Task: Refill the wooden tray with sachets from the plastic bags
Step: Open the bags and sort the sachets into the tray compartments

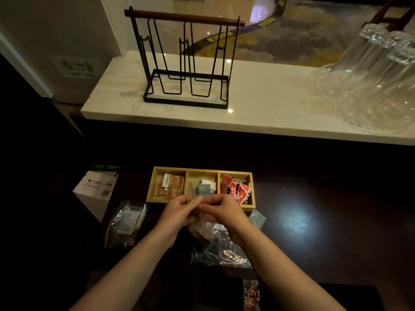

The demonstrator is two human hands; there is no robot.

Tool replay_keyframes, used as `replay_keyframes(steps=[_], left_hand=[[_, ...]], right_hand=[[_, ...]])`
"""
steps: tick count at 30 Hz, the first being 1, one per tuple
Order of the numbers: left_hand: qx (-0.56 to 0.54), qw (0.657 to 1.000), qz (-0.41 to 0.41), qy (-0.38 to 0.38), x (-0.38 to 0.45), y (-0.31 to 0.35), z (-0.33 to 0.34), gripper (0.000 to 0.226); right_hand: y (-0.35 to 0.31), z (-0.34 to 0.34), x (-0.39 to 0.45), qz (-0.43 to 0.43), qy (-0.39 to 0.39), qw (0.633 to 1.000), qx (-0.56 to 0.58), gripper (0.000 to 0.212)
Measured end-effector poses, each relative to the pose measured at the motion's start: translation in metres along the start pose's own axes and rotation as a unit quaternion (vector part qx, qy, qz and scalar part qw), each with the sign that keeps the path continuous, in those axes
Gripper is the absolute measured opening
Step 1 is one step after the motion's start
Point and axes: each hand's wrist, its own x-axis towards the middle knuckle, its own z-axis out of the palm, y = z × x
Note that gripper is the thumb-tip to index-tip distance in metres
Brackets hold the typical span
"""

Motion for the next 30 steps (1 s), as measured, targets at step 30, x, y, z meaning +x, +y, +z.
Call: replay_keyframes(steps=[30], left_hand=[[0.058, 0.998, -0.022, 0.0, 0.0, 0.001, 0.001, 0.013]], right_hand=[[0.008, -0.007, 0.017, 0.09, -0.019, 0.993, 0.079, 0.021]])
